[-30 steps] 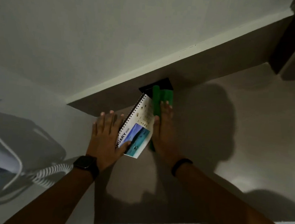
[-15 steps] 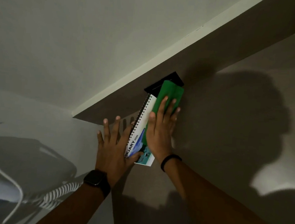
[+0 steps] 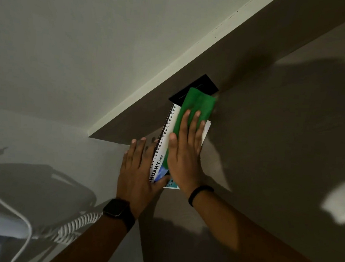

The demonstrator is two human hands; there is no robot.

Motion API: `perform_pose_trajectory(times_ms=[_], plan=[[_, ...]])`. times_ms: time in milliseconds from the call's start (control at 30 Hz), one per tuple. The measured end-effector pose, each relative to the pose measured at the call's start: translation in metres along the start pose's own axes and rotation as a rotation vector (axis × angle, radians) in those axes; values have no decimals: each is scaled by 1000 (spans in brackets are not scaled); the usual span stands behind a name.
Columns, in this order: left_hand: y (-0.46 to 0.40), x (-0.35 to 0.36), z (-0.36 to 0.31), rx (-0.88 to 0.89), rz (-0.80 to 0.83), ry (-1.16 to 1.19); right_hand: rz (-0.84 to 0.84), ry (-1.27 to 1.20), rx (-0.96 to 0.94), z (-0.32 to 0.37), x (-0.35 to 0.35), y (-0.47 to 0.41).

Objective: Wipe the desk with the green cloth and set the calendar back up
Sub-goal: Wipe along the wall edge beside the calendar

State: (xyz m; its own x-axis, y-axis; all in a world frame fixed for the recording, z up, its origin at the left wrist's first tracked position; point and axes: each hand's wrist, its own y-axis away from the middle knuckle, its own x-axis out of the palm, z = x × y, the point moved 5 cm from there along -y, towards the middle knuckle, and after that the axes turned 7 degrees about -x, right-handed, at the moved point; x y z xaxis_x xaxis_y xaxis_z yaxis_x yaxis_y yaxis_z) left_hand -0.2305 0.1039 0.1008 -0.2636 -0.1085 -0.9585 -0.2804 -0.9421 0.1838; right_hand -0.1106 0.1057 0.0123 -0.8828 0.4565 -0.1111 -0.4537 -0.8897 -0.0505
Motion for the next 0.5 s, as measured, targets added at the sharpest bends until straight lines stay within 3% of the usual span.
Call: perform_pose_trajectory(times_ms=[133, 233, 333, 433, 500], plan=[[1, -1, -1, -1, 10, 12, 121, 56, 3, -14, 5, 31], [0, -1, -3, 4, -18, 9, 57, -5, 106, -18, -11, 1], [2, -2, -3, -17, -17, 49, 0, -53, 52, 7, -8, -9], [3, -2, -2, 0, -9, 46, 97, -21, -2, 15, 2, 23], [2, -2, -2, 11, -15, 24, 129, 30, 72, -3, -3, 25]])
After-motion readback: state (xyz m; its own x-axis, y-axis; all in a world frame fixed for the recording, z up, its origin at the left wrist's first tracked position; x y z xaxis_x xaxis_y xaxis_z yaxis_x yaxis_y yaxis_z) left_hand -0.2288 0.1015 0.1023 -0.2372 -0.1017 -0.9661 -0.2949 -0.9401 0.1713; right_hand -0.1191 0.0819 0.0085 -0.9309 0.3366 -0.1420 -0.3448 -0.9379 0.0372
